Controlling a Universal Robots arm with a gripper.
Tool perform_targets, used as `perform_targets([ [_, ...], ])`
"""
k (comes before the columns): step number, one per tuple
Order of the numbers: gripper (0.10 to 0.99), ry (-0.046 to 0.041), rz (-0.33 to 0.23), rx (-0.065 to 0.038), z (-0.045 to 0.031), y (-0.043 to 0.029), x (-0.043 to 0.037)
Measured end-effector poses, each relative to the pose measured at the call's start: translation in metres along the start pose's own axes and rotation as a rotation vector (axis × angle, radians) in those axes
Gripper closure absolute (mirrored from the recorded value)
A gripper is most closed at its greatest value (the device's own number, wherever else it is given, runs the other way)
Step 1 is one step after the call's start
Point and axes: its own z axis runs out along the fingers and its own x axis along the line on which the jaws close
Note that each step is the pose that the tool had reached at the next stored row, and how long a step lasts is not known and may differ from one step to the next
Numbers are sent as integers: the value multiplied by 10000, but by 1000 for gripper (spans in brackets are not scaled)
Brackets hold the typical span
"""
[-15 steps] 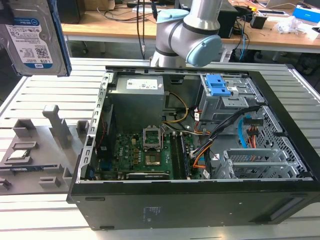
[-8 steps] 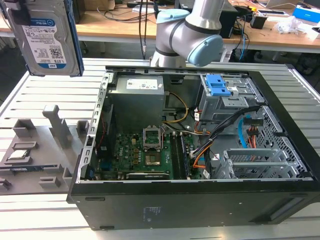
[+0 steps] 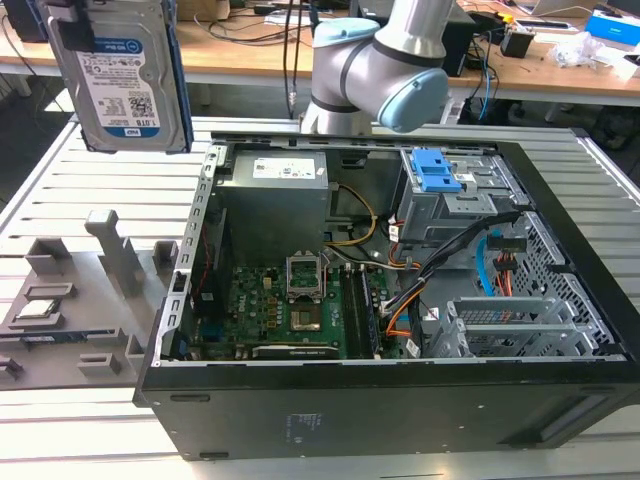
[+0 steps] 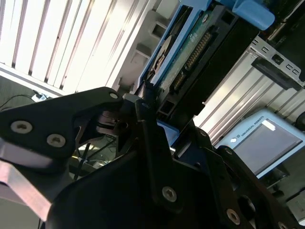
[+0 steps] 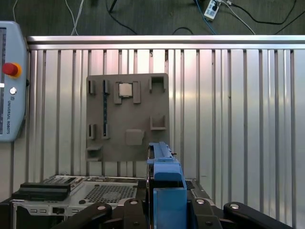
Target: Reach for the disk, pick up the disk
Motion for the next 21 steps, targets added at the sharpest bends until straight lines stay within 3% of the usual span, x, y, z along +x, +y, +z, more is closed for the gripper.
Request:
perform_targets([
  [10, 722, 0, -1, 1, -15, -330, -4],
  [12, 722, -1, -1, 1, -23, -499, -7],
  [13, 722, -1, -1, 0, -25, -537, -8],
  [21, 722, -1, 0, 1, -36, -759, -10],
])
